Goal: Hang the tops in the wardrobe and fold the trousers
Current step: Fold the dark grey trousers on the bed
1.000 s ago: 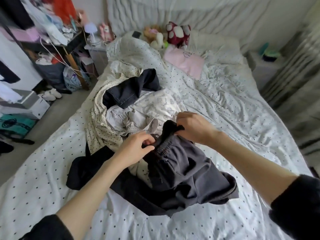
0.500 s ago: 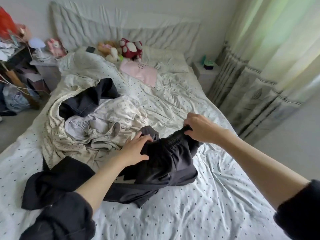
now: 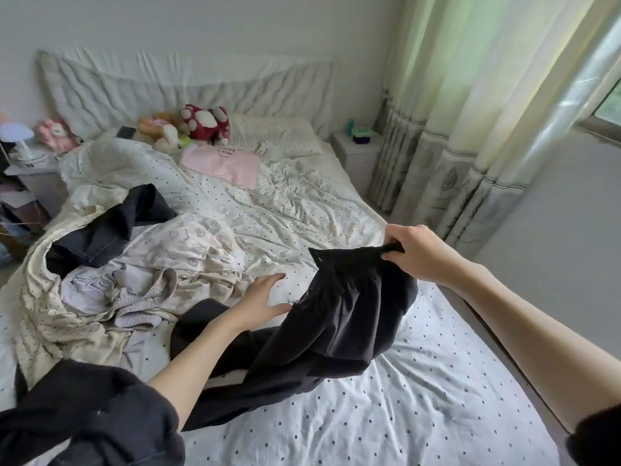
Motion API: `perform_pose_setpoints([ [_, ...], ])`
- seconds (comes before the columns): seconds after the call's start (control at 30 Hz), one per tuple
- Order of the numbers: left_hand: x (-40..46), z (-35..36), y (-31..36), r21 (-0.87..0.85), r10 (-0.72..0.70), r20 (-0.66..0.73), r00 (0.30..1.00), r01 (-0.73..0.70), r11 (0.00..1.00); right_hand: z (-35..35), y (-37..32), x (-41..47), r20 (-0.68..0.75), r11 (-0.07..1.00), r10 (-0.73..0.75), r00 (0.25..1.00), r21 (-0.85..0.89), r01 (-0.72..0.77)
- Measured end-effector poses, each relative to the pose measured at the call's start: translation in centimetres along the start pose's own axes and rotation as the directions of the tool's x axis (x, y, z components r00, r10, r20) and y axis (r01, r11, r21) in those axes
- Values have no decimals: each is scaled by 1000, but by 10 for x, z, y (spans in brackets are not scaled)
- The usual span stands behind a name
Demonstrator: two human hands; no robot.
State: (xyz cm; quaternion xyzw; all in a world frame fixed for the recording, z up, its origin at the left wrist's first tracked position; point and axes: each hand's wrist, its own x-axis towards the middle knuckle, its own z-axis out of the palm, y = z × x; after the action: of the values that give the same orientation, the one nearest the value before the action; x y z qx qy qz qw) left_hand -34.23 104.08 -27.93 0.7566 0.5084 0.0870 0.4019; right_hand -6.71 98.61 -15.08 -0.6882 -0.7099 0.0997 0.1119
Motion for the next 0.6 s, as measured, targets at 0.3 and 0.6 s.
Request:
perform_pose_setpoints([
  [0.3,57,133,28,46,-236,386,892,237,970,59,190,-6,124,890,455,882,-26,-456],
  [0.6,83,175,10,182,-360,133,923,334,925,172,246,0,571,950,301,764,-110,-292],
])
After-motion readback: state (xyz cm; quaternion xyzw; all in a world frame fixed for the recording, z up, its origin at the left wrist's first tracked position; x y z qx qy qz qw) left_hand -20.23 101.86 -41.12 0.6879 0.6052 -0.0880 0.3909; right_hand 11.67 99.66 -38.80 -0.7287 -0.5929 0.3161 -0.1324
